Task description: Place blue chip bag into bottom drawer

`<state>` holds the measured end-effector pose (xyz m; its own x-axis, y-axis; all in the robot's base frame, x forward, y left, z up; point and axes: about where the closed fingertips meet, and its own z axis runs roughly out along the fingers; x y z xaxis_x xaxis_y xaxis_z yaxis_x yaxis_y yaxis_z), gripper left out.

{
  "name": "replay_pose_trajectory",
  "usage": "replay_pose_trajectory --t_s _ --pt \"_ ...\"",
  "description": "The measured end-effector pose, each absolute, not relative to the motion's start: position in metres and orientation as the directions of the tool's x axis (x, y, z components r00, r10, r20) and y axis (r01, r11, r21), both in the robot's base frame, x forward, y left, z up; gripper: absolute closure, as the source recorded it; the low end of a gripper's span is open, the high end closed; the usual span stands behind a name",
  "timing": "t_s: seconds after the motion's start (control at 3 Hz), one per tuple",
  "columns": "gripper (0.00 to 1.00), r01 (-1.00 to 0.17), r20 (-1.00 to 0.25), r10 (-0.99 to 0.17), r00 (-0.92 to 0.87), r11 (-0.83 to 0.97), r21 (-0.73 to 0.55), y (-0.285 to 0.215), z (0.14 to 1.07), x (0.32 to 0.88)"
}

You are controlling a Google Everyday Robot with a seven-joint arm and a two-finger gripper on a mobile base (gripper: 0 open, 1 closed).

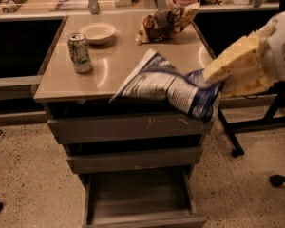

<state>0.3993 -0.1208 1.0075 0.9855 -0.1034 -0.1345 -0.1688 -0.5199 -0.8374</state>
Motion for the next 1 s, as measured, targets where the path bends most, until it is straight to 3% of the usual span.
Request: replay_pose_trajectory --t_s 0.67,1.0 --pt "1.0 -0.42 -0.401 -0.151 0.904 -0.495 -0.76 -0.115 0.881 0.359" --pt "1.0 -0.438 -0.428 -0.143 0.892 -0.503 -0.745 -0.111 0.869 0.352"
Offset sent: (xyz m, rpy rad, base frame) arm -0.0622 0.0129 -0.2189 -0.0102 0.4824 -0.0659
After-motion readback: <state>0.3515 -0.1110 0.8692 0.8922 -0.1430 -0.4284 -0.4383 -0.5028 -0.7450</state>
